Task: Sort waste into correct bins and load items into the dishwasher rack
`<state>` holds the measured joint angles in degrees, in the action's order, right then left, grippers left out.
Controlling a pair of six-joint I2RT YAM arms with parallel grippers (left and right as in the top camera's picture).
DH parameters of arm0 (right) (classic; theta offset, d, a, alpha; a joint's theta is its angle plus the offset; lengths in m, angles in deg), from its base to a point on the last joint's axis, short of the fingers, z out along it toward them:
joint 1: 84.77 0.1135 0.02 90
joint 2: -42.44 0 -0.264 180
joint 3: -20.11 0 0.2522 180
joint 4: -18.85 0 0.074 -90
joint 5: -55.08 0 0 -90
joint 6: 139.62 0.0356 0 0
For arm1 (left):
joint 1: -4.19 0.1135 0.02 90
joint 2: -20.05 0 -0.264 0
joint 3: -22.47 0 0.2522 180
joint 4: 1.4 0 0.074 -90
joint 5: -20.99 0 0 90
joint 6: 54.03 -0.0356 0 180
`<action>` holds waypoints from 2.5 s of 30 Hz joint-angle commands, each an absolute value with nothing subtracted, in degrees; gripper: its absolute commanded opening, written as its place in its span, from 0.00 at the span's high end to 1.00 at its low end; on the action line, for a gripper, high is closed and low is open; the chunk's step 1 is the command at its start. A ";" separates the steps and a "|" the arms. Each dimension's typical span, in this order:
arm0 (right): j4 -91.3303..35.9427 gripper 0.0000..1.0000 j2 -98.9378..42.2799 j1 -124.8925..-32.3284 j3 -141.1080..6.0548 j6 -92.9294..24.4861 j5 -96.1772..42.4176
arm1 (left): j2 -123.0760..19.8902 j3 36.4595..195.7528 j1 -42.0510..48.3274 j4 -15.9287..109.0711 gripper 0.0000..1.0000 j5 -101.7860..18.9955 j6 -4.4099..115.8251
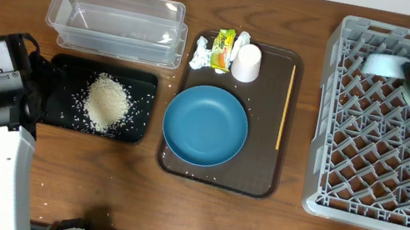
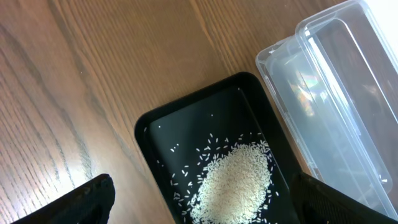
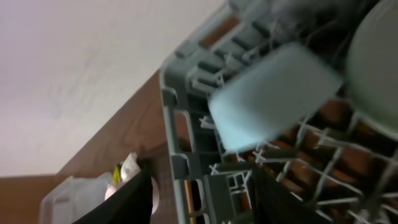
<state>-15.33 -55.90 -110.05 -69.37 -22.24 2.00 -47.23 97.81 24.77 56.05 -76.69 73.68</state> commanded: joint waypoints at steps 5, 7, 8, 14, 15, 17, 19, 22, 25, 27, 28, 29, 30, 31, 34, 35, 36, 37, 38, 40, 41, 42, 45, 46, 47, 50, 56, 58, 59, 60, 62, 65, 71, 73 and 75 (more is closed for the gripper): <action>-13.98 0.56 -48.47 -107.89 -69.66 -24.01 -5.58 | -47.41 98.71 25.07 56.26 0.08 -76.98 74.23; -12.89 0.62 -48.60 -106.18 -69.66 -24.01 -11.55 | -47.41 98.71 25.07 56.26 0.09 -76.98 74.21; -12.47 0.66 -48.99 -105.24 -69.66 -24.08 -14.34 | -47.41 98.71 25.07 56.26 0.08 -76.98 74.23; -10.15 0.88 -54.31 -98.84 -70.38 -29.41 -24.57 | -47.41 98.71 25.07 56.26 0.08 -76.98 74.23; -10.59 0.90 -55.46 -98.18 -71.08 -29.61 -26.37 | -47.41 98.71 25.07 56.26 0.08 -76.98 74.23; -11.81 0.90 -58.55 -97.11 -73.79 -32.43 -28.31 | -47.41 98.71 25.07 56.26 0.09 -76.98 74.23; -12.47 0.86 -61.58 -96.33 -77.02 -38.05 -28.51 | -47.41 98.71 25.07 56.26 0.08 -76.98 74.21; -15.33 0.84 -65.63 -95.56 -82.42 -40.80 -32.29 | -47.41 98.71 25.07 56.26 0.09 -76.98 74.21; -19.03 0.85 -68.47 -95.52 -86.97 -42.72 -34.13 | -47.41 98.71 25.07 56.26 0.08 -76.98 74.23; -20.14 0.86 -69.74 -95.52 -88.28 -44.04 -34.08 | -47.41 98.71 25.07 56.26 0.08 -76.98 74.21; -20.25 0.85 -70.26 -95.52 -88.43 -44.76 -34.06 | -47.41 98.71 25.07 56.26 0.08 -76.98 74.23; -20.03 0.86 -70.96 -95.52 -88.43 -46.16 -33.78 | -47.41 98.71 25.07 56.26 0.08 -76.98 74.21; -19.64 0.87 -71.57 -95.52 -88.43 -47.42 -33.75 | -47.41 98.71 25.07 56.26 0.08 -76.98 74.23; -19.14 0.87 -72.40 -95.52 -88.43 -48.87 -33.80 | -47.41 98.71 25.07 56.26 0.08 -76.98 74.23; -18.68 0.88 -73.78 -95.52 -88.43 -49.98 -33.91 | -47.41 98.71 25.07 56.26 0.09 -76.98 74.23; -18.31 0.89 -74.04 -95.60 -88.41 -49.96 -33.86 | -47.41 98.71 25.07 56.26 0.08 -76.98 74.23; -17.85 0.91 -74.55 -95.60 -88.41 -49.96 -33.86 | -47.41 98.71 25.07 56.26 0.09 -76.98 74.23; -17.63 0.92 -74.68 -95.63 -88.41 -49.96 -33.86 | -47.41 98.71 25.07 56.26 0.08 -76.98 74.23; -17.58 0.93 -74.90 -95.63 -88.41 -49.98 -33.99 | -47.41 98.71 25.07 56.26 0.08 -76.98 74.23; -18.07 0.95 -74.90 -95.63 -88.41 -49.94 -34.06 | -47.41 98.71 25.07 56.26 0.08 -76.98 74.21; -18.52 0.96 -74.90 -95.63 -88.41 -49.91 -34.04 | -47.41 98.71 25.07 56.26 0.08 -76.98 74.23; -18.98 0.97 -74.87 -95.63 -88.41 -49.89 -34.06 | -47.41 98.71 25.07 56.26 0.08 -76.98 74.21; -21.72 0.99 -74.87 -95.63 -88.43 -49.91 -34.08 | -47.41 98.71 25.07 56.26 0.09 -76.98 74.23; -22.68 0.99 -74.81 -95.63 -88.43 -49.89 -34.08 | -47.41 98.71 25.07 56.26 0.08 -76.98 74.23; -23.81 0.99 -74.59 -95.63 -88.45 -49.87 -34.08 | -47.41 98.71 25.07 56.26 0.09 -76.98 74.21; -27.70 0.99 -73.28 -95.63 -88.50 -49.24 -34.08 | -47.41 98.71 25.07 56.26 0.08 -76.98 74.23; -33.78 0.99 -67.53 -95.60 -88.50 -46.09 -34.04 | -47.41 98.71 25.07 56.26 0.09 -76.98 74.21; -35.18 0.99 -64.80 -95.60 -88.50 -44.89 -33.64 | -47.41 98.71 25.07 56.26 0.08 -76.98 74.21; -35.66 0.94 -63.57 -95.60 -88.50 -44.93 -32.77 | -47.41 98.71 25.07 56.26 0.08 -76.98 74.21; -35.99 0.91 -62.28 -95.60 -88.50 -44.93 -31.57 | -47.41 98.71 25.07 56.26 0.08 -76.98 74.23; -36.40 0.83 -59.62 -95.60 -88.50 -44.89 -27.74 | -47.41 98.71 25.07 56.26 0.09 -76.98 74.21; -36.16 0.55 -56.12 -95.56 -88.50 -44.91 -16.49 | -47.41 98.71 25.07 56.26 0.08 -76.98 74.23; -33.76 0.18 -54.98 -92.37 -88.48 -44.95 1.30 | -47.41 98.71 25.07 56.26 0.08 -76.98 74.21; -35.05 0.16 -55.22 -89.00 -88.48 -44.93 -1.80 | -47.41 98.71 25.07 56.26 0.08 -76.98 74.23; -36.43 0.16 -55.49 -85.03 -88.48 -44.89 -6.96 | -47.41 98.71 25.07 56.26 0.08 -76.98 74.21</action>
<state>-35.40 -54.68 -90.27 -88.06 -45.06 -6.48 -47.23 97.81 24.77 56.05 -76.67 73.68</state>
